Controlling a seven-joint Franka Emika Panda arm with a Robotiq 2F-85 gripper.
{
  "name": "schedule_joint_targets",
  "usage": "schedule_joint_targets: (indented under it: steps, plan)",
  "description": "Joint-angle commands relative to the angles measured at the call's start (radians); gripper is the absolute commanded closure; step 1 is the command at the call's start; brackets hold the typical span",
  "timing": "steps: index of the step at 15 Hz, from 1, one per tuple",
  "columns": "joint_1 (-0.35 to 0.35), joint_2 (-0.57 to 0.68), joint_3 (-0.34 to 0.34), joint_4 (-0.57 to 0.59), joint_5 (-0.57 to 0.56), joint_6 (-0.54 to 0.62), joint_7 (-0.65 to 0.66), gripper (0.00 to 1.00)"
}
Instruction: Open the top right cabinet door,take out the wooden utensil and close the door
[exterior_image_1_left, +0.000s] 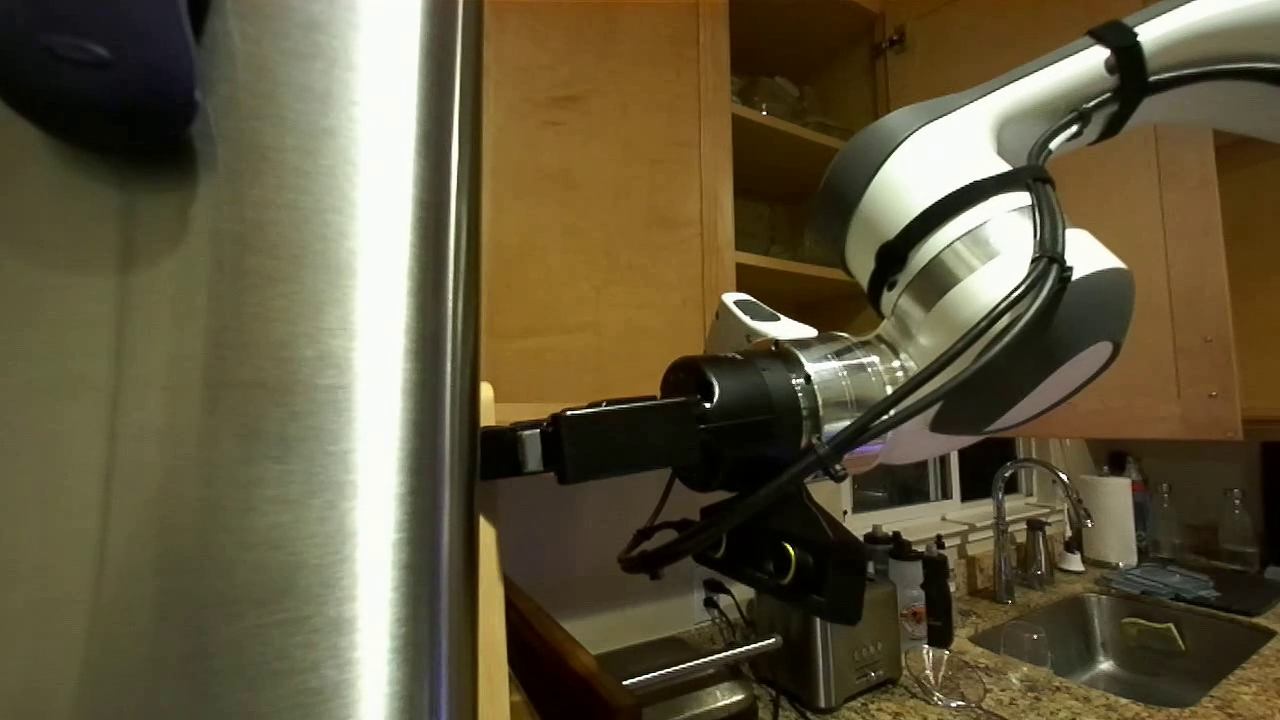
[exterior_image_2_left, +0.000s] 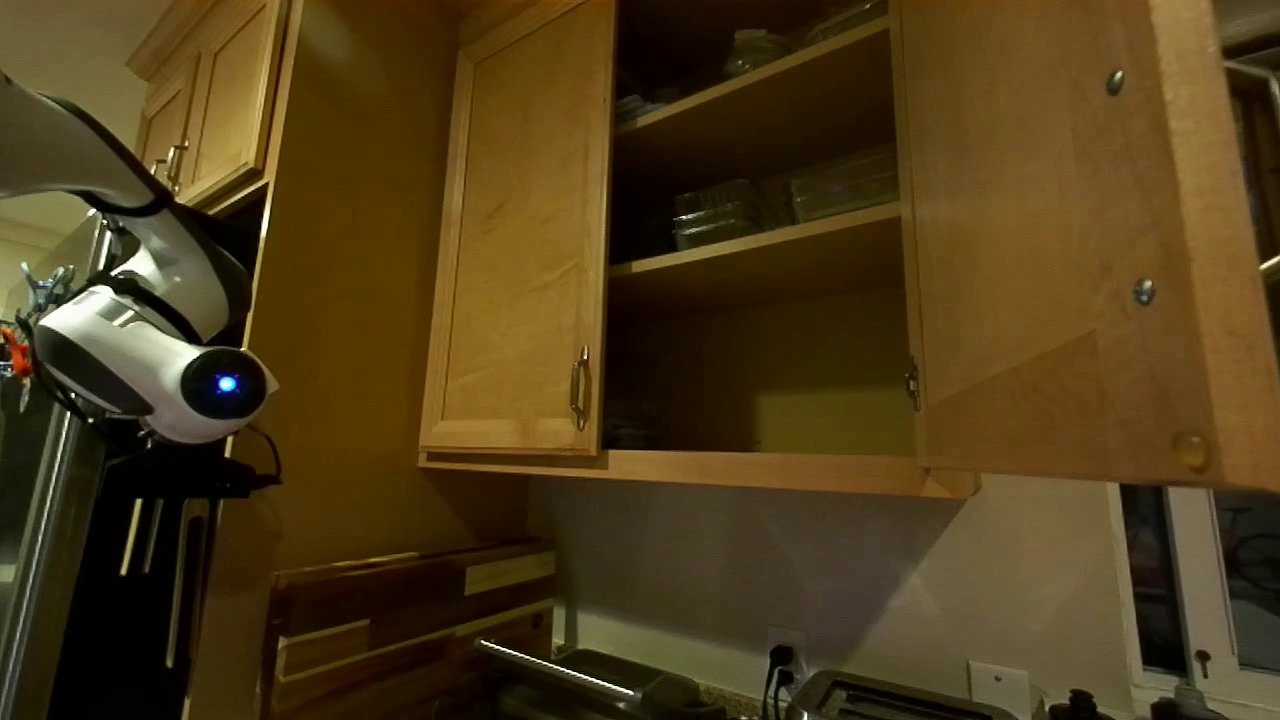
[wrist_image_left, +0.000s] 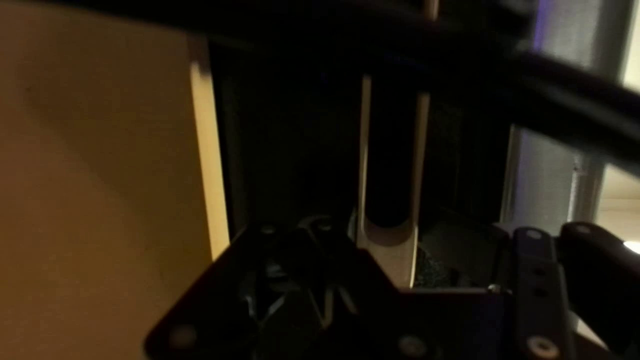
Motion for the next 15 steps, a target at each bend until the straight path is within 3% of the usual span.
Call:
schedule_joint_targets:
  steps: [1, 15]
  plan:
    - [-0.004, 0.024, 0.068, 0.046, 0.017, 0.049, -0.031, 0.91]
    - [-0.005, 0.025, 0.077, 0.062, -0.038, 0.041, -0.026, 0.91]
